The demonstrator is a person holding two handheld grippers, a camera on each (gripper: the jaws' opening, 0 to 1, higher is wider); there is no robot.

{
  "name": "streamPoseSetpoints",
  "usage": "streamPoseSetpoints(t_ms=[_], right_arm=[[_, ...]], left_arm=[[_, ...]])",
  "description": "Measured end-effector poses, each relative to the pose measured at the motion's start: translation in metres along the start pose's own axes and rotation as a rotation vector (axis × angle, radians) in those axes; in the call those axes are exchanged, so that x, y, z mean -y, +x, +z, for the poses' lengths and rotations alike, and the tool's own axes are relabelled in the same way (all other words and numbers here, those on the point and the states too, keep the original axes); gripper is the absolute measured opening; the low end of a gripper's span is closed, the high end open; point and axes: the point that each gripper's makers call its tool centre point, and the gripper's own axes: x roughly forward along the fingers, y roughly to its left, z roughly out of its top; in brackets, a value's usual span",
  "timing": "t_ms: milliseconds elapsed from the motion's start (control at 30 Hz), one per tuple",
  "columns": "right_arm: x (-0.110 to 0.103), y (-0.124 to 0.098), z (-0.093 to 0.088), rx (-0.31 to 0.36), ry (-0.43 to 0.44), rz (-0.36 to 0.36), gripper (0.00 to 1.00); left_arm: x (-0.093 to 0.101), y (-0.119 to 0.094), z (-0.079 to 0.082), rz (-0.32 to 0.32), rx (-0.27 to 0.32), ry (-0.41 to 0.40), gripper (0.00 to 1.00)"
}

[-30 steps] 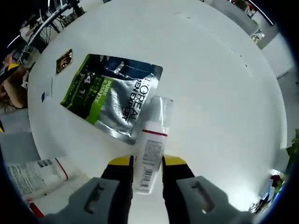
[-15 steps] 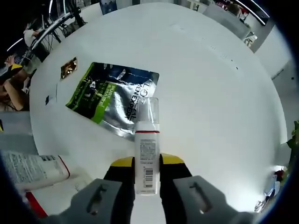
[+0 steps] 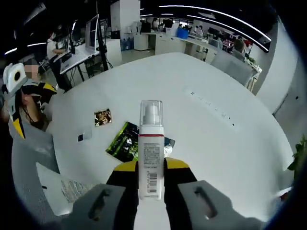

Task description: Arrange the skincare products in the storage area until every visible bottle or jar stands upright without overlapping.

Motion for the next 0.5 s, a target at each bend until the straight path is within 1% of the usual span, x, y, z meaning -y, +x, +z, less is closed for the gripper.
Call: streamPoseSetpoints(t_ms=[33,100,133,167,200,233,300,333,367,433,467,500], right_arm=[[-0.006,-0.002,0.006,0.02,-0.008,0.01,0.18],[-0.013,-0.005,0.015,0.037,-0.039,0.011,0.18],[-0.021,-0.007,0.024,0.066,-0.054,0.027,0.18],[-0.026,-0.009,0.031,0.093,-0.047,0.042,0.18],[-0.033,-0.011,0.04,0.136,-0.03,0.066,0.18],[-0.037,-0.012,0.046,0.161,-0.021,0.072,0.18],[-0.046,-0.017,0.053,0.176,-0.032,0.087,0.18],[-0.049,-0.018,0.055,0.181,-0.04,0.088,0.18],[-0.058,-0.02,0.058,0.191,-0.056,0.099,0.19],[-0.071,-0.023,0.062,0.222,-0.061,0.118,0.19],[-0.078,-0.025,0.063,0.232,-0.059,0.13,0.19],[-0.087,-0.028,0.064,0.245,-0.062,0.151,0.19]], left_arm=[[0.002,0.0,0.002,-0.008,0.009,0.003,0.84],[0.006,0.0,0.004,-0.022,0.022,-0.001,0.78],[0.009,0.001,0.005,-0.03,0.026,0.0,0.76],[0.01,0.001,0.005,-0.04,0.028,0.002,0.73],[0.012,0.003,0.005,-0.048,0.027,0.001,0.72],[0.013,0.005,0.004,-0.051,0.025,0.002,0.7],[0.013,0.008,0.003,-0.063,0.017,0.003,0.67],[0.014,0.008,0.004,-0.068,0.025,-0.007,0.66],[0.015,0.008,0.008,-0.08,0.05,-0.035,0.64],[0.017,0.006,0.023,-0.116,0.132,-0.116,0.63],[0.017,0.004,0.034,-0.136,0.196,-0.159,0.61],[0.016,0.002,0.041,-0.145,0.239,-0.175,0.59]])
